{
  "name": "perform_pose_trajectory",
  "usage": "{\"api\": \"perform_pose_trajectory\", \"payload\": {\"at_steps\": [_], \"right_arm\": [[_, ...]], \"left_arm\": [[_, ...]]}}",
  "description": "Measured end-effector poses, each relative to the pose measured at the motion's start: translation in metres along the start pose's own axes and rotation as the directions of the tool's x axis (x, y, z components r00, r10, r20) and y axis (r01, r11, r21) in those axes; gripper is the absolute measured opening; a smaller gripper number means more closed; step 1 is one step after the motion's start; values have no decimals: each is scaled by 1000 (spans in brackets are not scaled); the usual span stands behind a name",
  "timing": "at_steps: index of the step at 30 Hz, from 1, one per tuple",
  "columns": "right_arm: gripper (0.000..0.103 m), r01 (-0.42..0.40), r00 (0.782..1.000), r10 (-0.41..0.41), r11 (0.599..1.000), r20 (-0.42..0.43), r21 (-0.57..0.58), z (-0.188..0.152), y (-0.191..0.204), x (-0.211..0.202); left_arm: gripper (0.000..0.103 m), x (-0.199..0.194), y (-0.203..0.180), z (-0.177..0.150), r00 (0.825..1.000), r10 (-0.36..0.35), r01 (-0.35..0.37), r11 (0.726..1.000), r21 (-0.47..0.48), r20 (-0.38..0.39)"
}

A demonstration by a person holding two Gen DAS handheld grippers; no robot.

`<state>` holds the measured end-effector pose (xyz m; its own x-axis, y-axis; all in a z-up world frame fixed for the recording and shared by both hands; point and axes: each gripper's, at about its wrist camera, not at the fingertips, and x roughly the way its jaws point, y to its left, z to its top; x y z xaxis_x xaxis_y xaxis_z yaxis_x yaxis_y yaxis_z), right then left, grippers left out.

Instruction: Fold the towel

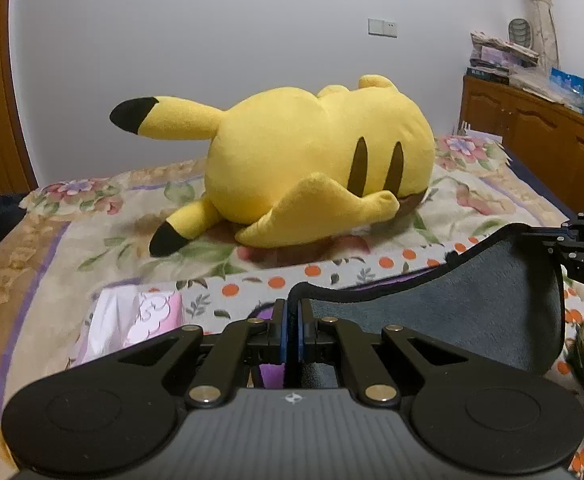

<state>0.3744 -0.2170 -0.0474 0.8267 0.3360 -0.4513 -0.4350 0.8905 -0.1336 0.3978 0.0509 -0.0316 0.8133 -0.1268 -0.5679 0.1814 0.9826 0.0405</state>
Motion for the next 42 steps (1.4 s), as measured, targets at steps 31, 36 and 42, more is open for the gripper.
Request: {"api": "perform_pose_trajectory", "payload": {"at_steps": [31, 36, 42], "right_arm": [[3, 105, 993, -103, 994, -58, 30, -10, -17, 75], [3, 119, 988, -117, 993, -101, 16, -17, -13, 85], [4, 123, 984, -119, 992, -130, 17, -24, -12, 92]], "left_arm": [[6, 84, 7, 1, 993, 120, -120, 990, -72, -10], [6, 93, 6, -5, 991, 128, -129, 989, -68, -25], [6, 100, 6, -10, 992, 125, -127, 990, -69, -36]]}}
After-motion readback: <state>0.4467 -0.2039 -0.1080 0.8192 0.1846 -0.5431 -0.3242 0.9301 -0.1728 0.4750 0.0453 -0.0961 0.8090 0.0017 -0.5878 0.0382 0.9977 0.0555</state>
